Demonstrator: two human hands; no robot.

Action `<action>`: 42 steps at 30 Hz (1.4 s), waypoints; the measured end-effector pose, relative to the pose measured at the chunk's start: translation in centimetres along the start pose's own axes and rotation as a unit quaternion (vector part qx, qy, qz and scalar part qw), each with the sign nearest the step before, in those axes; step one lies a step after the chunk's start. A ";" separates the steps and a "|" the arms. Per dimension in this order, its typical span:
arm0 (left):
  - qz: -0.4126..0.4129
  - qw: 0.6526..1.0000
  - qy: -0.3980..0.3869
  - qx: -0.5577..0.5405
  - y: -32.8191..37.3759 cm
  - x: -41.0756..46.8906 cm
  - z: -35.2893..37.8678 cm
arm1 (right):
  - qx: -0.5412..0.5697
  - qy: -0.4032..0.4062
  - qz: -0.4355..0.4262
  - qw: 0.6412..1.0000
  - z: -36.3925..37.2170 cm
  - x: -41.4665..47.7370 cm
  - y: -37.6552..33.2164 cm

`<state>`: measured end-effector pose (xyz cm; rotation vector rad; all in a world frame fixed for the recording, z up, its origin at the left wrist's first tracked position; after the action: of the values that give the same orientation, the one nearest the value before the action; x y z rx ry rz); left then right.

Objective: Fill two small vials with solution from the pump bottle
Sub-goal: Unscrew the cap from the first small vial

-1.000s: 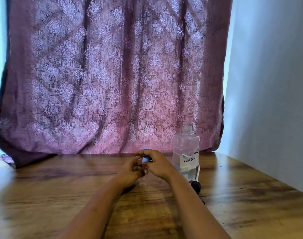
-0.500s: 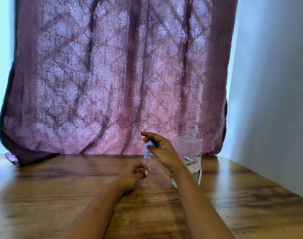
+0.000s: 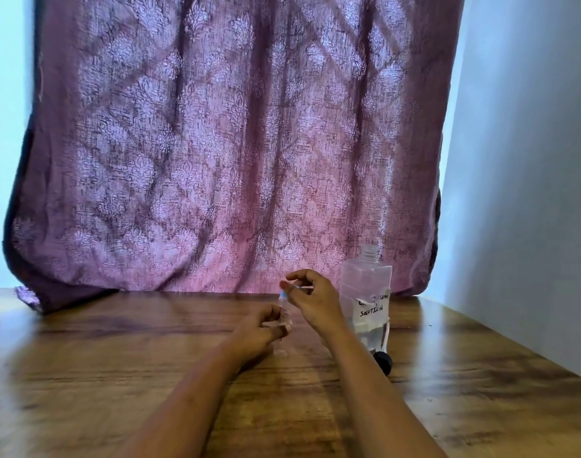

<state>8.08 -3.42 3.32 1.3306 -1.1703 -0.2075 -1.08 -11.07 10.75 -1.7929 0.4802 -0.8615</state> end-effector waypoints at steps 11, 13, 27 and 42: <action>0.142 0.975 0.171 -0.004 4.9 0.0 -2.4 | 0.113 0.008 0.048 0.992 0.2 0.5 0.7; 0.155 0.972 0.177 0.012 5.5 -0.1 -2.6 | 0.135 0.000 0.050 0.990 0.6 0.4 0.7; 0.106 0.956 0.258 0.087 4.3 -0.5 -5.7 | 0.071 0.011 0.043 0.996 -0.5 0.2 -0.3; -0.141 0.846 0.065 0.510 -1.0 -2.3 -7.9 | -0.228 -0.179 0.116 0.950 3.0 -0.9 4.7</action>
<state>13.38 2.87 2.81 2.4133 -0.9646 0.3604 0.91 -10.31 5.48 -2.2000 0.6713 -0.2574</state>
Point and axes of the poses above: each hand's wrist, its own x-axis towards the middle knuckle, its own z-axis out of the palm, y = z × x, the point moved 8 cm from there along x, towards the middle knuckle, and after that the axes turned 15 degrees about z, right-handed, at the moved point
